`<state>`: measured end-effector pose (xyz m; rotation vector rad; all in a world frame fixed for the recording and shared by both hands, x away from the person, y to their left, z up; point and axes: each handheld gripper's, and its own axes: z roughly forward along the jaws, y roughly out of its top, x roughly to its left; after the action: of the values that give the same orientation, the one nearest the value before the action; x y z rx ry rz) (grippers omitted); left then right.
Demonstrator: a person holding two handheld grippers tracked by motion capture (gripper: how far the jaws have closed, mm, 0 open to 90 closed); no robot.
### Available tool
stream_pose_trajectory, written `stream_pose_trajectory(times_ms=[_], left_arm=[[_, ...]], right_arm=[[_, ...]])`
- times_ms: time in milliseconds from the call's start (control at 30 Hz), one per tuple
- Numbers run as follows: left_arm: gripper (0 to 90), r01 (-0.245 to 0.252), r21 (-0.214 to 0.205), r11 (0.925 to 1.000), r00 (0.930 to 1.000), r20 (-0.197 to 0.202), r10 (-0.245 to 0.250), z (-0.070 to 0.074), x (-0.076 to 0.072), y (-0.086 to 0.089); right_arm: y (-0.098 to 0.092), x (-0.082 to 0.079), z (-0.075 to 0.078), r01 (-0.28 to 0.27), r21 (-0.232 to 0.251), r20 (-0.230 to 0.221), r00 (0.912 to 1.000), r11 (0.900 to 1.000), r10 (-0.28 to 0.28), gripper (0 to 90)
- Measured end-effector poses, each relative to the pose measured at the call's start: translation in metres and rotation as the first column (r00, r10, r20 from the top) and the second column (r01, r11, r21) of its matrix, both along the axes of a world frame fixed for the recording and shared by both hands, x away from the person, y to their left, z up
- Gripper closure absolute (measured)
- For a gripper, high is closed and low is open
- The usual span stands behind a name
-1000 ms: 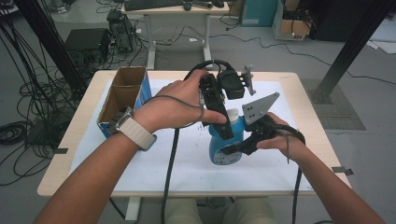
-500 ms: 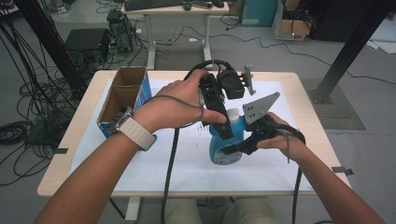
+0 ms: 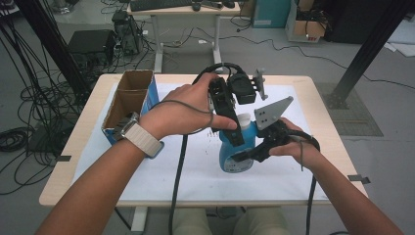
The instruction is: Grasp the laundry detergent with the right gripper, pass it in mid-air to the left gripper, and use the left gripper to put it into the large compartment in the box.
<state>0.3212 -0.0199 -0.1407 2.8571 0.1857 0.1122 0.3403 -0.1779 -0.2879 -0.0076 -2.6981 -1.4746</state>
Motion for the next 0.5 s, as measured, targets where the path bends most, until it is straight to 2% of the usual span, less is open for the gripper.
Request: stream_pose_trajectory(times_ms=[500], left_arm=[[7.1, -0.004, -0.003, 1.0000, 1.0000, -0.001, 0.004, -0.0003, 0.0007, 0.0007]], right_arm=[[-0.0005, 0.0012, -0.0005, 0.001, 0.001, -0.004, 1.0000, 1.0000, -0.001, 42.8]])
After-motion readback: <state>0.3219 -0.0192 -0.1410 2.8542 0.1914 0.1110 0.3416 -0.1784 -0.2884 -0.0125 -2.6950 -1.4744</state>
